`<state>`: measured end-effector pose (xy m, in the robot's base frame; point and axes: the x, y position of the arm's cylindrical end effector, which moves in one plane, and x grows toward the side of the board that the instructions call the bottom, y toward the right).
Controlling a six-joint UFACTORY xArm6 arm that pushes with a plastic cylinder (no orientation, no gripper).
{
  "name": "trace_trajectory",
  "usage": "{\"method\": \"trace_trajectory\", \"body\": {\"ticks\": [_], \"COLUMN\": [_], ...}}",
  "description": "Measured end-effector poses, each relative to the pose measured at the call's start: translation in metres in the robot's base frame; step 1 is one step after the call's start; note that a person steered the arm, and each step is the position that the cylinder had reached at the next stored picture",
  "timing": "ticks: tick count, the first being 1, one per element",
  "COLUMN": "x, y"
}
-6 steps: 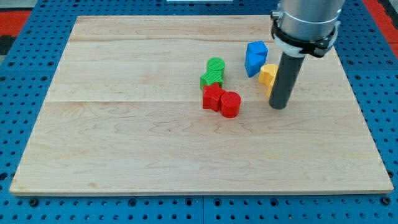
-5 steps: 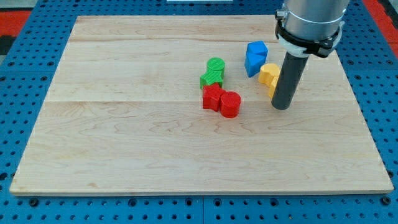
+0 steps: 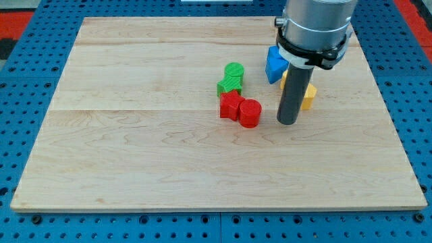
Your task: Slide the red circle and red star left a bit
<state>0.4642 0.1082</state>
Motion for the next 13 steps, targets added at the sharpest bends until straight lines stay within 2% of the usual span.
{"method": "trace_trajectory", "body": {"ticks": [2, 4, 7, 8, 9, 13], "x": [0.0, -0.037, 0.019, 0.008, -0.024, -0.002], "y": [-0.03, -0.036, -0.036, -0.032, -0.024, -0.077]}}
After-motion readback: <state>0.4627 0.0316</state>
